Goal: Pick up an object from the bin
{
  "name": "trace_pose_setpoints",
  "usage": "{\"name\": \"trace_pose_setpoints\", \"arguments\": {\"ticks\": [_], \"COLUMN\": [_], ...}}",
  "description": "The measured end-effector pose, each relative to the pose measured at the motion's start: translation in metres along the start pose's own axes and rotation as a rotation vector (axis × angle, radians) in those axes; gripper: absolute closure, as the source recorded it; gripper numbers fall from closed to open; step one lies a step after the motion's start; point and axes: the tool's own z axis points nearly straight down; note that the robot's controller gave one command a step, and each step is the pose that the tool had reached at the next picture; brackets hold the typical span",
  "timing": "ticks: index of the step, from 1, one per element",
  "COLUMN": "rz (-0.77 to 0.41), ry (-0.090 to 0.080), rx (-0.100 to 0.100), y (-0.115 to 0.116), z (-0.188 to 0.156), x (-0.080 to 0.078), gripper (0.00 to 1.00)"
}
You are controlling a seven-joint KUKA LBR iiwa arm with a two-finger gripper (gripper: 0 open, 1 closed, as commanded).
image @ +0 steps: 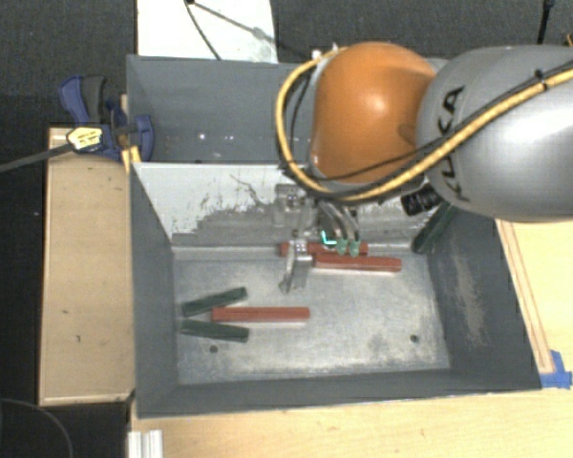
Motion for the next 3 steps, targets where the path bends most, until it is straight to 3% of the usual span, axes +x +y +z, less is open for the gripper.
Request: {"name": "trace_pose_setpoints", "arguments": {"ticks": [1, 2, 3], "rz": [-0.093, -0.090, 0.016], "ry": [0.001, -0.008, -0.012], "rx": [0.002, -0.001, -0.002], "y": [-0.025, -0.024, -0.016], "z": [0.166, 0.129, 0.119], "x": [0.034, 0.046, 0.037], "gripper": [0.00, 0.00, 0.00]}}
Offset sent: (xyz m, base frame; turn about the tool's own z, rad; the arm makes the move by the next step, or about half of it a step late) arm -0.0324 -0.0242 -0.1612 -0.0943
